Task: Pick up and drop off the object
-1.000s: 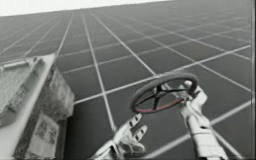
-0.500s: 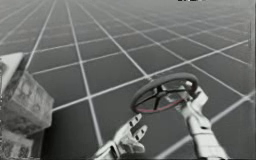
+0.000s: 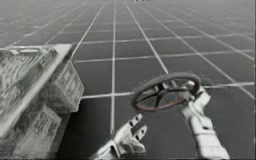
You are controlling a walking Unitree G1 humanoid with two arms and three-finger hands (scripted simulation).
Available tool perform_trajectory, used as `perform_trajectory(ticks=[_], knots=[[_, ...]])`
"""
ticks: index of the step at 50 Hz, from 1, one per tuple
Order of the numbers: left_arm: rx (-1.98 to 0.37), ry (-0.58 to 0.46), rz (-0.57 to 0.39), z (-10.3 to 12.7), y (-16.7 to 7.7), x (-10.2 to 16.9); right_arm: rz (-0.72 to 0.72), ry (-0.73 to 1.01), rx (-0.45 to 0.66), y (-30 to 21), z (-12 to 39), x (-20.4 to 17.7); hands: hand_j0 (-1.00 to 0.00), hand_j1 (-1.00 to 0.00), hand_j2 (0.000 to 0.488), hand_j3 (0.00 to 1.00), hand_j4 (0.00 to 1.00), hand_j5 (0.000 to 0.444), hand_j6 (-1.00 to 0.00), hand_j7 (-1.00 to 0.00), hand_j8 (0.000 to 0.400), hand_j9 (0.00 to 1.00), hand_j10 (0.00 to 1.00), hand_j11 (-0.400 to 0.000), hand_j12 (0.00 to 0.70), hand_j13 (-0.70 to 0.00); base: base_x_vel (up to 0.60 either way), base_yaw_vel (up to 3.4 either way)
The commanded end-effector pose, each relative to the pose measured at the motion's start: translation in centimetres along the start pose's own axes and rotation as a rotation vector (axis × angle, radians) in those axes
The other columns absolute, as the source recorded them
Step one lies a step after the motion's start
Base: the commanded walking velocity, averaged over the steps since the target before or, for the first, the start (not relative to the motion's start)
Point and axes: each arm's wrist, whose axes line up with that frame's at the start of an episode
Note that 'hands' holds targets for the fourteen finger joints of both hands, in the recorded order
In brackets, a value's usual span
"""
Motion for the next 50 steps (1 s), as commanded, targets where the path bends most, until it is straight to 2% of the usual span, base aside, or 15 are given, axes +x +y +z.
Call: perform_trajectory(ticks=[1,22,50], knots=[[0.002,-0.003,0.009,0.01,-0.02,-0.17,0.029,0.011,0.016,0.66,-0.13,-0.37,0.00,0.00,0.000,1.00,1.00,0.000,0.00,0.00,0.000,1.00,1.00,-0.400,0.000,-0.700,0.11,3.06],[0.002,-0.003,0.009,0.01,-0.02,-0.17,0.029,0.011,0.016,0.66,-0.13,-0.37,0.00,0.00,0.000,1.00,1.00,0.000,0.00,0.00,0.000,1.00,1.00,-0.400,0.000,-0.700,0.14,2.16],[0.002,-0.003,0.009,0.01,-0.02,-0.17,0.029,0.011,0.016,0.66,-0.13,-0.37,0.00,0.00,0.000,1.00,1.00,0.000,0.00,0.00,0.000,1.00,1.00,-0.400,0.000,-0.700,0.20,0.85]])
